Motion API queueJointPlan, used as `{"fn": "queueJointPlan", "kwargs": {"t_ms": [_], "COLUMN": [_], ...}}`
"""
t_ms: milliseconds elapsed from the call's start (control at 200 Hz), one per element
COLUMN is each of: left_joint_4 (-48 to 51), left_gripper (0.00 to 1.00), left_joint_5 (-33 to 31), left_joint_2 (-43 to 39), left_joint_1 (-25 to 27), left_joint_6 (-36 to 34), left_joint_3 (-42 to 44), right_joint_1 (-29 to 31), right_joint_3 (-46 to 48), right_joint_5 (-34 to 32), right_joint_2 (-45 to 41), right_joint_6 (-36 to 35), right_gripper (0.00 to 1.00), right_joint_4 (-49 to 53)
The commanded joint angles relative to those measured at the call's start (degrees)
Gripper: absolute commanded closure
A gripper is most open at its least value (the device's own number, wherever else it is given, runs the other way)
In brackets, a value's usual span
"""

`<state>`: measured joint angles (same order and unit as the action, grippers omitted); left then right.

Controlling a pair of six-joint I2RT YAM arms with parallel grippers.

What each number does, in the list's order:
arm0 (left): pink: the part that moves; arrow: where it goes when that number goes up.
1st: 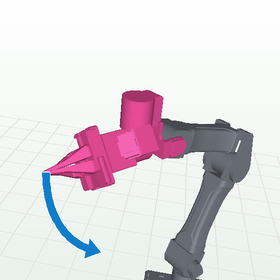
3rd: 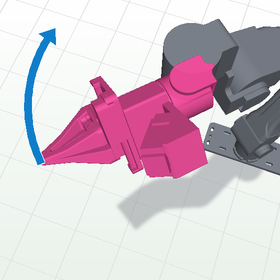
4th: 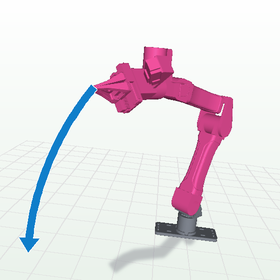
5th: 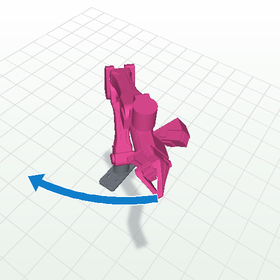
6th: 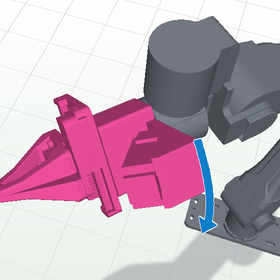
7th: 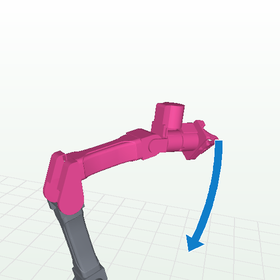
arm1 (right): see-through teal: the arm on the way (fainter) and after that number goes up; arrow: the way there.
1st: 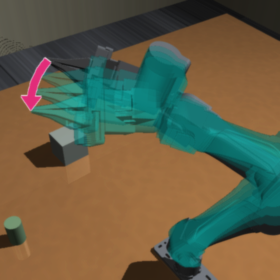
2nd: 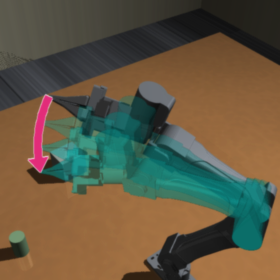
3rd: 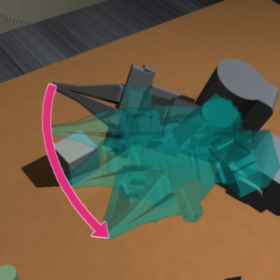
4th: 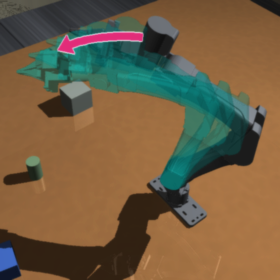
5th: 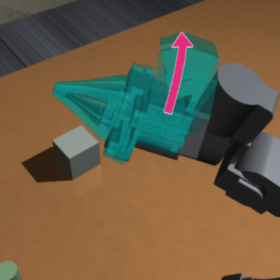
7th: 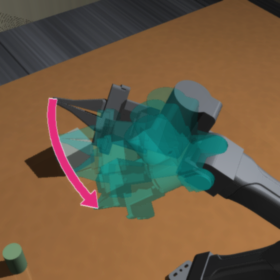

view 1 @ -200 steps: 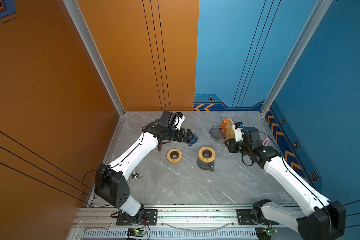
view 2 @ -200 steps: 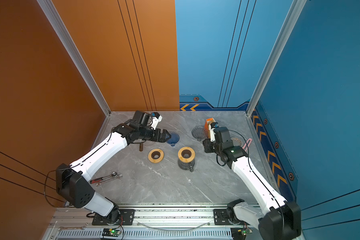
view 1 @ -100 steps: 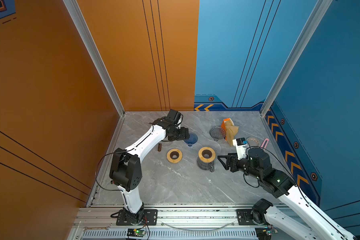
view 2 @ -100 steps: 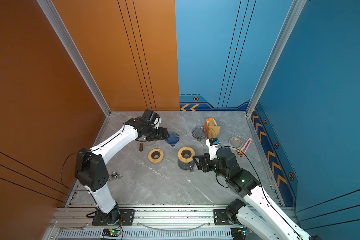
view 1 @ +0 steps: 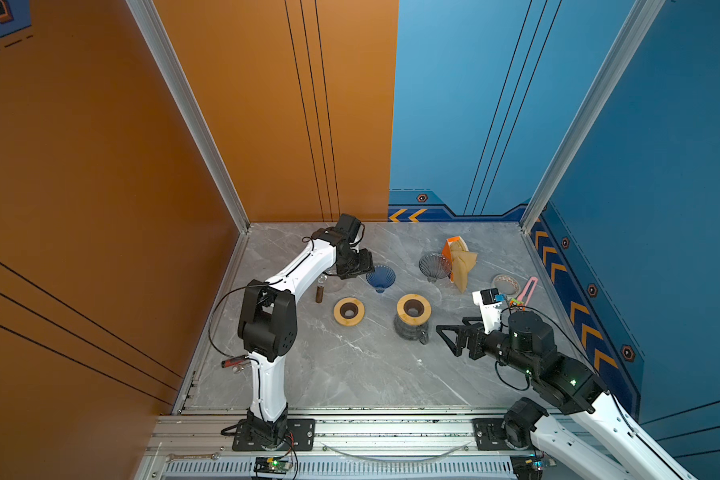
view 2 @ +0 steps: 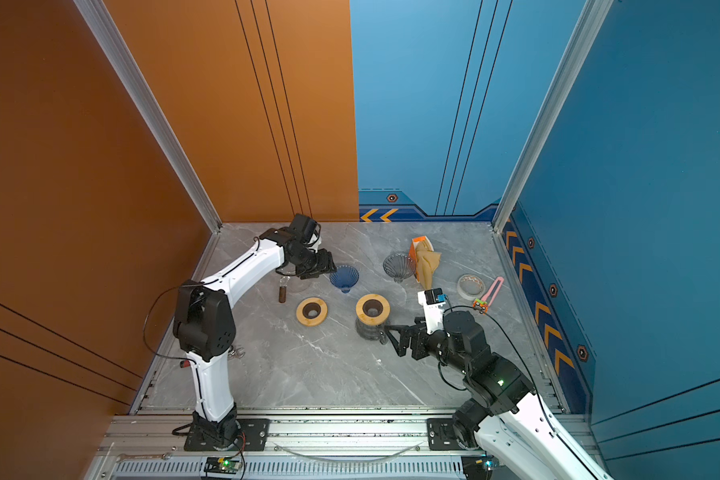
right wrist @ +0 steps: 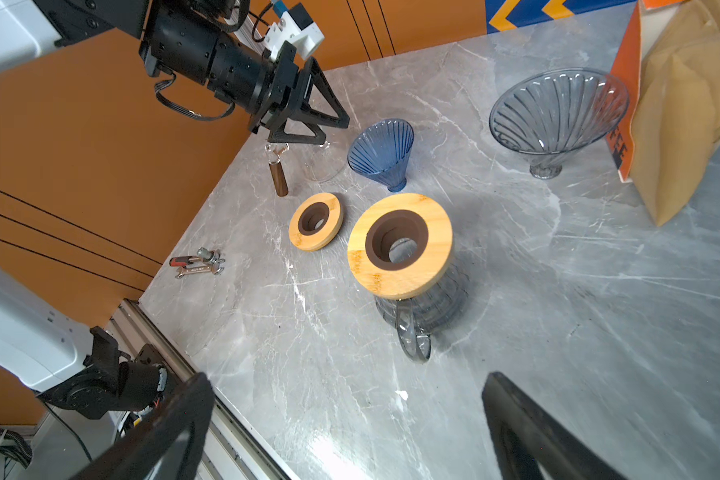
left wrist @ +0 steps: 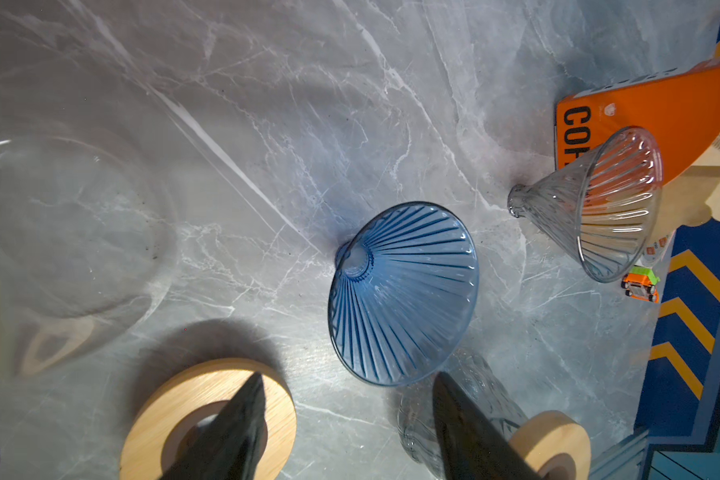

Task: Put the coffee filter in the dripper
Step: 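Draw the right gripper back while the left gripper lowers over the blue dripper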

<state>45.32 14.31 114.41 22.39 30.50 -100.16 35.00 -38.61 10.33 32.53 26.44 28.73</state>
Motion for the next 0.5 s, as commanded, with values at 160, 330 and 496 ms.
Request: {"fn": "queueJointPlan", "kwargs": {"t_ms": [160,330,496], "left_joint_4": [2.6,2.5,2.5], "left_gripper": [0.40,0.46,0.52], "left_joint_5": [3.4,4.2,4.3], "left_joint_2": [4.3,6.4,8.1], "left_joint_1": [-0.6,-0.5,-0.5], "left_joint_6": [-0.2,-0.2,0.0], "left_joint_3": [-4.0,-5.5,-6.3], "right_joint_1": [0.3,0.3,0.3], "right_joint_3": [-0.5,-0.5,-0.4], "right_joint_5": [0.3,0.1,-0.7], "right_joint_2": [-1.6,-1.7,-2.0], "right_joint_6": [-0.8,-0.8,-0.7], "right_gripper": [0.00,0.00,0.00], "right_joint_4": [4.3,4.8,5.2]}}
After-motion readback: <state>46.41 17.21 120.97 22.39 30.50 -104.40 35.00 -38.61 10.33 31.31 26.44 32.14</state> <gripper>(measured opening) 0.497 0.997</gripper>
